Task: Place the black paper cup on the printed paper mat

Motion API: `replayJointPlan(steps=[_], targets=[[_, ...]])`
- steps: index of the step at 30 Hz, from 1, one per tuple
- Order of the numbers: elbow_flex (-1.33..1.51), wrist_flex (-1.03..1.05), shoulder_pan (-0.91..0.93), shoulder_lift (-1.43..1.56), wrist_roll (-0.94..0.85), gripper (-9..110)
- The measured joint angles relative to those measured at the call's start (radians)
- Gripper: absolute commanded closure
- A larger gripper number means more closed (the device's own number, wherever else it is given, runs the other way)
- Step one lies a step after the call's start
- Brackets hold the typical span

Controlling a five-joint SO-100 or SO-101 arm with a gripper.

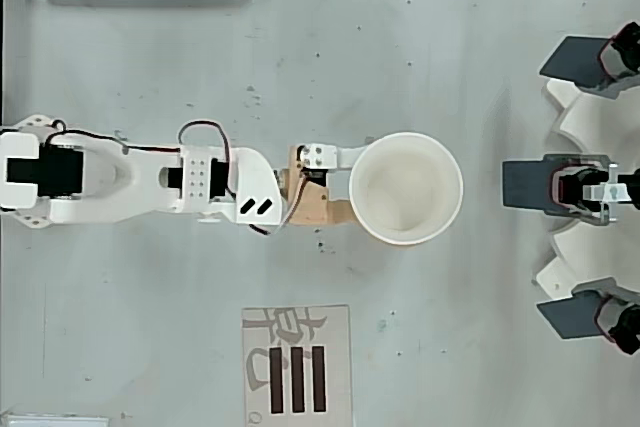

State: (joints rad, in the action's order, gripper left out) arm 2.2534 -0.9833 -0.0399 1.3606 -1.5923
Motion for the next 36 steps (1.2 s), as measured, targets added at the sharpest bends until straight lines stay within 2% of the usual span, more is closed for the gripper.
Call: replayJointPlan(steps=[9, 36], targets=[[0.087, -0.002, 0.000, 0.094, 0.037, 91], [0.670, -0.094, 0.015, 0.575, 0.072, 94]])
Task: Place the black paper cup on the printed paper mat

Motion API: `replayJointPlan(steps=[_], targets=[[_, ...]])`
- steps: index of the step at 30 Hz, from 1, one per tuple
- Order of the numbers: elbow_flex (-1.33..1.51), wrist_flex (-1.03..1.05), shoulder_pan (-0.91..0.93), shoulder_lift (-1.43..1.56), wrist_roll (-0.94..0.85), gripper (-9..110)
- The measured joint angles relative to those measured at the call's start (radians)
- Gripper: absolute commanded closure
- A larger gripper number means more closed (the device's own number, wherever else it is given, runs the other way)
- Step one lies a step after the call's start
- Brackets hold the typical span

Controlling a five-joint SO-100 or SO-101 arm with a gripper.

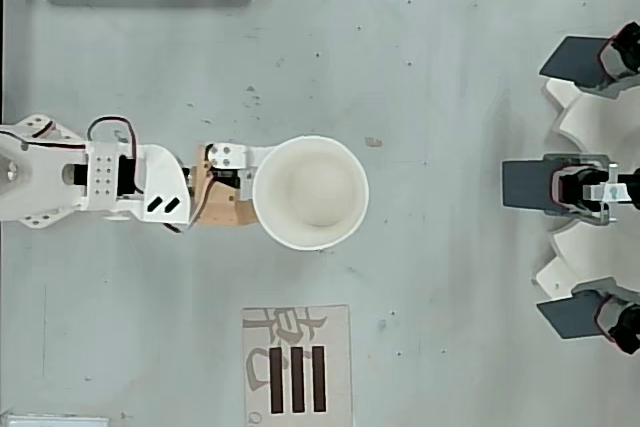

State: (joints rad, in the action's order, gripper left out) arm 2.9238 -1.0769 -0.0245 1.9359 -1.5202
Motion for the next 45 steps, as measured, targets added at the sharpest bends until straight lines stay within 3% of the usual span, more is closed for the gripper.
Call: replayJointPlan(steps=[8, 34, 45], targets=[[0.092, -0.035, 0.037, 0.067, 0.000, 95], [0.103, -0.054, 0.408, 0.092, 0.015, 97], [0.025, -0.067, 0.548, -0.023, 0.032, 97]])
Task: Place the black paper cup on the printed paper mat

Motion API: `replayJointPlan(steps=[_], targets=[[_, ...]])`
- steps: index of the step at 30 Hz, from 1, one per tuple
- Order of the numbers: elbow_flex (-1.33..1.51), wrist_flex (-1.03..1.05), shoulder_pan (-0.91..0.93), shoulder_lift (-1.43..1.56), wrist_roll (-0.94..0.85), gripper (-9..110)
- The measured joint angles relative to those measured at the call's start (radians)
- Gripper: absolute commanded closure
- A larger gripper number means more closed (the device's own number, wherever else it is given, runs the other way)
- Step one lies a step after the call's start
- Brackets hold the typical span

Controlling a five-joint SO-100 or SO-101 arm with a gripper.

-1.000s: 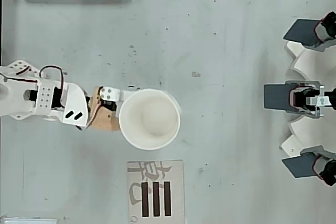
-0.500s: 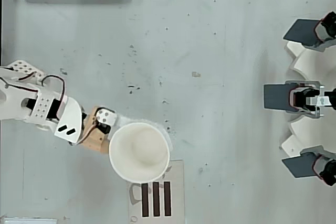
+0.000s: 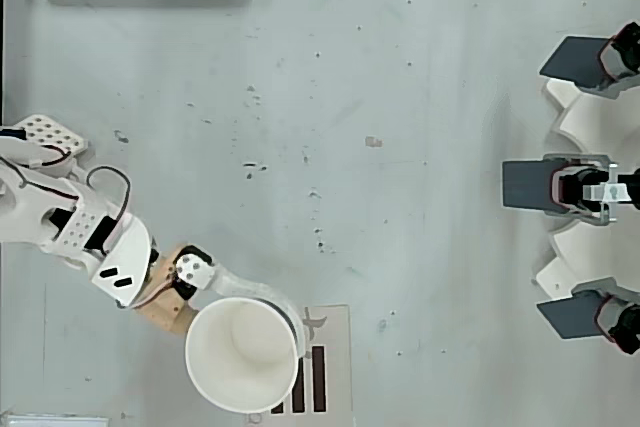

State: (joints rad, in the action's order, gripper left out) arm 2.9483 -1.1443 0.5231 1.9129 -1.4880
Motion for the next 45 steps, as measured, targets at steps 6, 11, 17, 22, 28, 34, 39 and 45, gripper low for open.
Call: replayJointPlan(steps=[6, 11, 17, 22, 28, 34, 39, 45], targets=[[-0.103, -0.066, 0.049, -0.147, 0.002, 97], [-0.184, -0.118, 0.077, -0.267, 0.002, 98], [-0.288, -0.173, 0.087, -0.420, 0.002, 98], [-0.374, -0.198, 0.087, -0.531, 0.002, 98], [-0.465, -0.207, 0.087, -0.635, 0.003, 98], [-0.532, -0.232, 0.087, -0.736, 0.005, 98], [-0.575, -0.239, 0.087, -0.807, 0.006, 99], [-0.612, -0.239, 0.089, -0.857, 0.011, 98]])
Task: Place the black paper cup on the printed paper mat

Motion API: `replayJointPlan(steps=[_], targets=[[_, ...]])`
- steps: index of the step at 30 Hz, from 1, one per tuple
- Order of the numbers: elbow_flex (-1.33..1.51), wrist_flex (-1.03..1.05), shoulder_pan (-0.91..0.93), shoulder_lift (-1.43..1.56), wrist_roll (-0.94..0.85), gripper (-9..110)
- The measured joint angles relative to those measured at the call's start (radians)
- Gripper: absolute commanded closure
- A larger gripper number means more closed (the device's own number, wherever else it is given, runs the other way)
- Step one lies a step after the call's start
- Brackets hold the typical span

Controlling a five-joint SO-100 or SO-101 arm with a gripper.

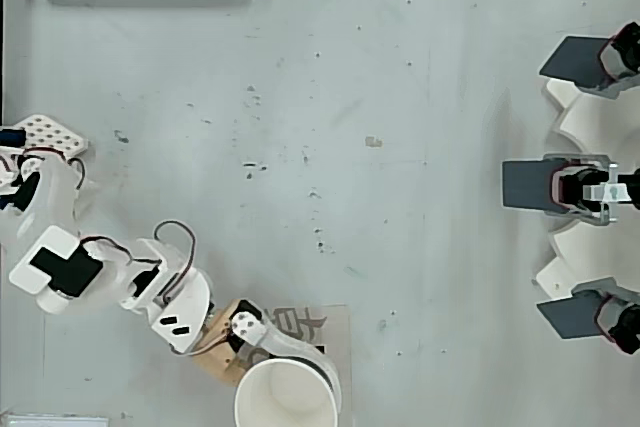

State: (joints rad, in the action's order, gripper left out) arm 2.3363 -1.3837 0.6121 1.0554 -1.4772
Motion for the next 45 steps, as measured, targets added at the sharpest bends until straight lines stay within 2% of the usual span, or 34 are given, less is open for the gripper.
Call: replayJointPlan(steps=[8, 11, 34, 39, 45], targets=[[-0.005, -0.002, 0.000, -0.012, 0.002, 96], [-0.005, -0.002, 0.000, -0.012, 0.002, 91], [-0.002, 0.074, 0.094, 0.023, 0.002, 36], [0.091, 0.074, 0.101, 0.107, -0.003, 34], [0.198, 0.074, 0.117, 0.230, -0.017, 37]])
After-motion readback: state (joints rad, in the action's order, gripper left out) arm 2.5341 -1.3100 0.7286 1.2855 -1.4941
